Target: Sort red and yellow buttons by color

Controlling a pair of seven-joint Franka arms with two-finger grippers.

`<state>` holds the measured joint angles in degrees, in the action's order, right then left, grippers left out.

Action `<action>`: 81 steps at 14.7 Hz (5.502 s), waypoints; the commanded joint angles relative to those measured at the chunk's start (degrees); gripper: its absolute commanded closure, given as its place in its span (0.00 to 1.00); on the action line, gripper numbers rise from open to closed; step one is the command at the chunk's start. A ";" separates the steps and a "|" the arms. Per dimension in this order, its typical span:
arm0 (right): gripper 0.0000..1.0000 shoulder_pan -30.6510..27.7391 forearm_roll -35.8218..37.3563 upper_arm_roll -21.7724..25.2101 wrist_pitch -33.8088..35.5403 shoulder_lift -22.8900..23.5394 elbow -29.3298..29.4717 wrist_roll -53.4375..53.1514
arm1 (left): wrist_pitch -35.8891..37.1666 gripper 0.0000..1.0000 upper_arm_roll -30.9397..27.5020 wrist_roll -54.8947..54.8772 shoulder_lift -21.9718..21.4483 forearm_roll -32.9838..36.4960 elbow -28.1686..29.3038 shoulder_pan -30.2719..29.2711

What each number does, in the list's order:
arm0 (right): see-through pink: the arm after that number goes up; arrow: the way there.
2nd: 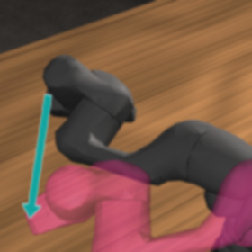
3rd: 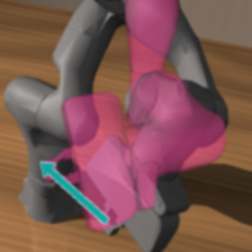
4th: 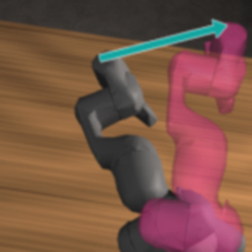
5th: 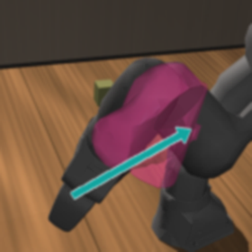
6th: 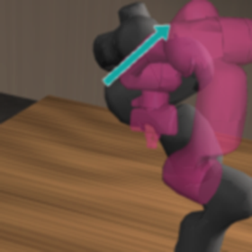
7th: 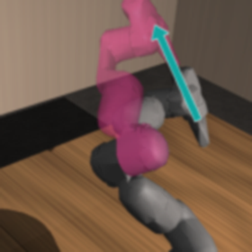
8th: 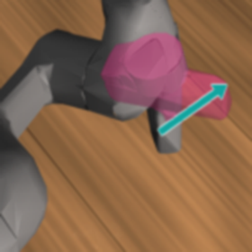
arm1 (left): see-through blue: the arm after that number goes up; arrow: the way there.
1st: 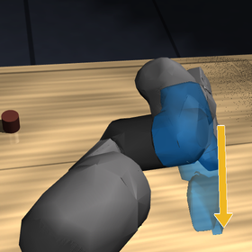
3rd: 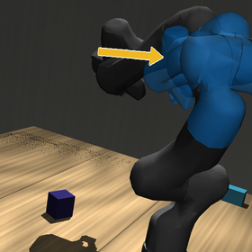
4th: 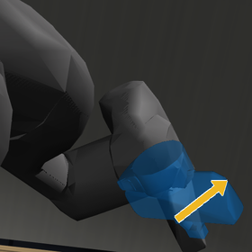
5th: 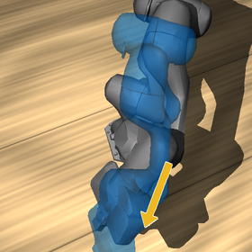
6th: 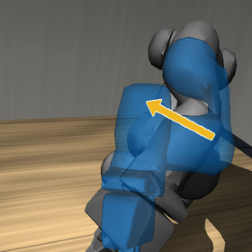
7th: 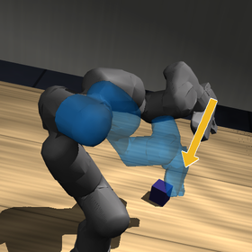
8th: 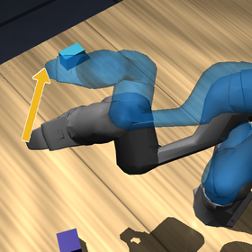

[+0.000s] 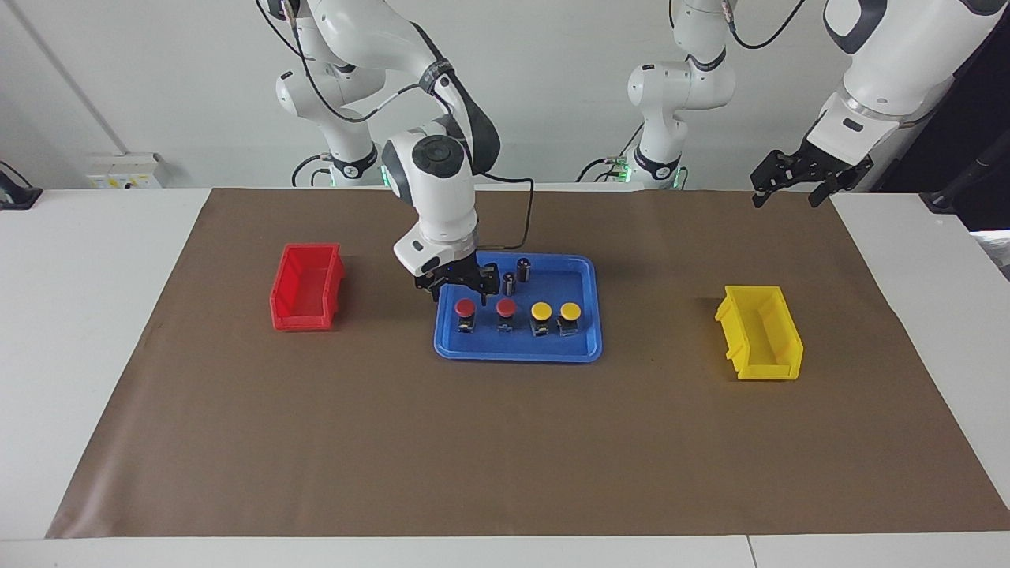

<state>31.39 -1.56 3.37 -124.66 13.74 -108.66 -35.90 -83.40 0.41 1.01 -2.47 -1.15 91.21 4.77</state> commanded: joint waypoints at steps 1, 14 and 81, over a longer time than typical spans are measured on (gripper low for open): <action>0.11 0.17 0.42 -0.03 -3.92 0.58 -1.73 -0.13 | 0.34 0.00 0.03 1.10 -0.43 0.36 0.20 -0.11; 0.31 1.66 1.91 0.06 -4.02 2.52 -1.91 1.71 | 0.34 0.00 0.03 1.45 -1.31 0.36 1.95 0.24; 0.21 -6.70 -0.47 -0.47 16.90 2.67 18.10 9.82 | -35.86 0.98 -0.50 0.58 4.23 0.62 25.33 -7.05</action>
<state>22.54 -3.00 2.68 -111.07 7.13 -101.82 -21.78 -115.92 0.05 2.80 4.82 -0.98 111.73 -2.55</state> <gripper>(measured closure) 0.238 0.590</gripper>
